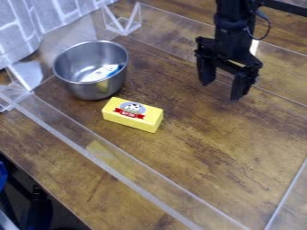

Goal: Put the white object in the silver pot

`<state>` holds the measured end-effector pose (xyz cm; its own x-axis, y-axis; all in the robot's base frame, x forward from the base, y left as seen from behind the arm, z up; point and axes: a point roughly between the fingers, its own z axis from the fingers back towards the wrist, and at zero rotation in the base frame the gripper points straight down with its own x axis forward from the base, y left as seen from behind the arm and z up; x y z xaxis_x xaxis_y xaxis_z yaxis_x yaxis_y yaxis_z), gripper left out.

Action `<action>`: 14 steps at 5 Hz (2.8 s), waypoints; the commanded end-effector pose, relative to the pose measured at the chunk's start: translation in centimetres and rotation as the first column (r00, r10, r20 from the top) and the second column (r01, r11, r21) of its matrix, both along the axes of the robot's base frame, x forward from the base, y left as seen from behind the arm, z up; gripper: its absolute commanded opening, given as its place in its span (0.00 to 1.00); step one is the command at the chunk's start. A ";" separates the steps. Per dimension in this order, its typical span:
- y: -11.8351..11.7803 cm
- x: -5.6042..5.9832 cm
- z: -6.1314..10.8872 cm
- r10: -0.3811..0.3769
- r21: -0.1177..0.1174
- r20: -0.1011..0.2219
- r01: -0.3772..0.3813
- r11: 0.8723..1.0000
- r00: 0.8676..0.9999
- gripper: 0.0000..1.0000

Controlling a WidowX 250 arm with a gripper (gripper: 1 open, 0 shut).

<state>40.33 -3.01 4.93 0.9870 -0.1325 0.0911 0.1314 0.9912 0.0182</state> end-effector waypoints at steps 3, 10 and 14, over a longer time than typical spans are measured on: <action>1.2 2.3 3.1 0.015 0.021 0.124 -0.017 1.000 0.992 1.00; 0.2 4.1 6.5 -0.041 0.018 0.268 0.037 0.999 0.962 1.00; -2.2 4.1 2.2 -0.099 0.043 0.247 0.091 0.995 0.964 1.00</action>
